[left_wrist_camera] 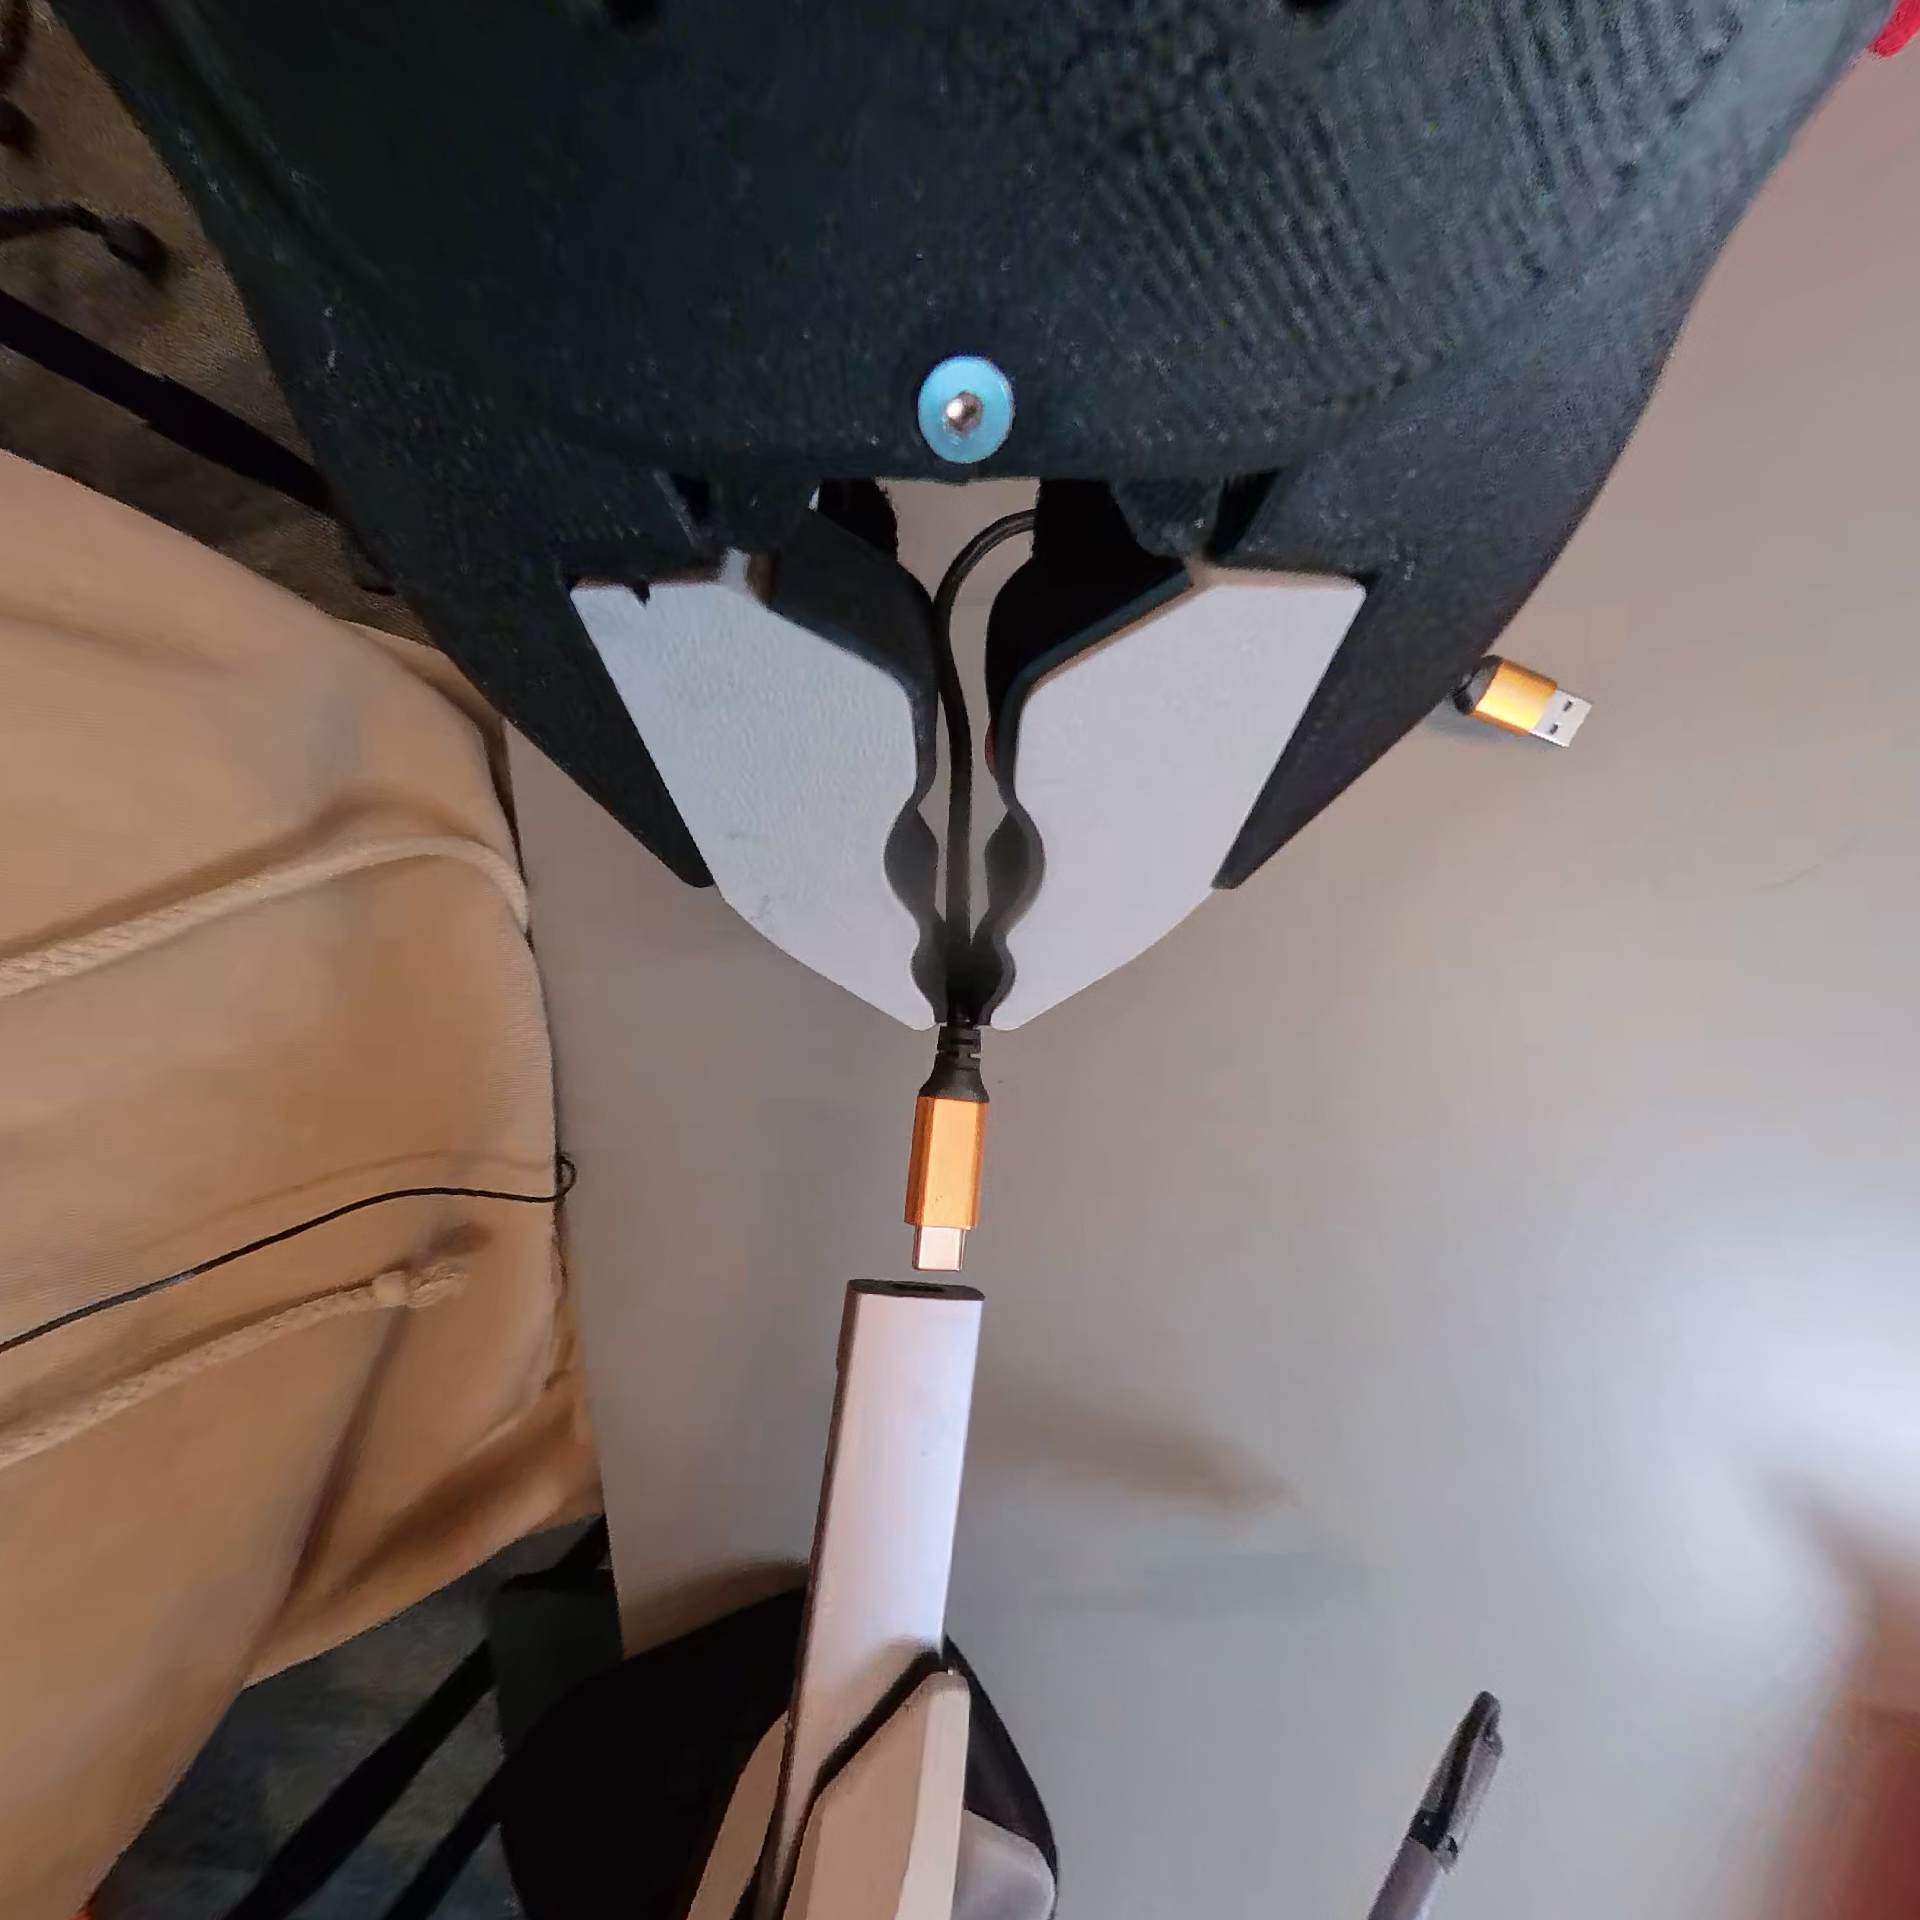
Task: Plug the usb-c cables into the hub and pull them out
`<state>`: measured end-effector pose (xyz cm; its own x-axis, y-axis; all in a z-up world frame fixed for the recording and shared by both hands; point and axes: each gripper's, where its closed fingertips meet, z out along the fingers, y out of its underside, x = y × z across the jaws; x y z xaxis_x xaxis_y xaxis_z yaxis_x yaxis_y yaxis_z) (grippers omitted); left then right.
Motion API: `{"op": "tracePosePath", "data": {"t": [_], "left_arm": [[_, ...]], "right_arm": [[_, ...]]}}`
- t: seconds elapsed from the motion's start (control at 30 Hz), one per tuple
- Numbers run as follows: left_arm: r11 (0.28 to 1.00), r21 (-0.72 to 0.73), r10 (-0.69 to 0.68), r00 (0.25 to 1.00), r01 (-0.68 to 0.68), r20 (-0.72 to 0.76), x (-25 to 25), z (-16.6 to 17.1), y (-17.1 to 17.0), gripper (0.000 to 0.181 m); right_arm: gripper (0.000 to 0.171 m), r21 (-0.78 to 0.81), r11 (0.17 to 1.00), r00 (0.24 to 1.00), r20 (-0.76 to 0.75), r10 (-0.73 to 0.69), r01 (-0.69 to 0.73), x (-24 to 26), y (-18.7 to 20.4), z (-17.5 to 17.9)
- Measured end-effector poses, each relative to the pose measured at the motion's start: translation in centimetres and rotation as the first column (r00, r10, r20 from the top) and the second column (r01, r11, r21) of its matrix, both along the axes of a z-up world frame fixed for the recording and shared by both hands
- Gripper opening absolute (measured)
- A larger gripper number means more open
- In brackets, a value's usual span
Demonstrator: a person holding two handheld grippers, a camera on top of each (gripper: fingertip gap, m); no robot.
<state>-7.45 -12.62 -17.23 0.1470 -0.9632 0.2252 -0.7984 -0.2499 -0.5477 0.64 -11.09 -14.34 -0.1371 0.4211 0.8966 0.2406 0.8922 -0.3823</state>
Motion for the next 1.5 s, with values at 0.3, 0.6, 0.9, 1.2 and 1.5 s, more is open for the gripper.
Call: {"op": "tracePosePath", "data": {"t": [0.3,0.6,0.9,1.2,1.5], "left_arm": [[0.993,-0.114,-0.015,1.0,0.016,0.011,0.1,0.7,-1.3,0.004],[0.99,-0.143,-0.016,1.0,0.015,-0.003,-0.3,0.2,-1.9,0.004],[0.982,-0.186,0.034,0.999,-0.031,0.01,-0.4,-0.5,-2.2,0.002],[0.982,-0.186,0.04,0.997,-0.027,0.064,0.1,-1.4,-3.0,0.003],[0.948,0.255,0.149,0.974,-0.19,0.173,-0.9,0.3,0.7,0.028]], "right_arm": [[0.009,-0.027,0.998,0.998,0.023,0.05,-0.05,-0.2,-0.7,0.1],[0.009,0.012,0.997,0.996,0.042,0.075,-0.076,-1.0,-1.5,0.1],[0.009,0.102,0.991,0.992,0.108,0.072,-0.083,-1.6,-2.2,-0.3],[0.009,0.087,0.995,0.984,0.173,0.042,-0.058,-1.4,-1.8,-1.4],[0.009,-0.214,0.972,0.987,0.146,-0.065,0.096,-1.3,1.0,-2.4]]}}
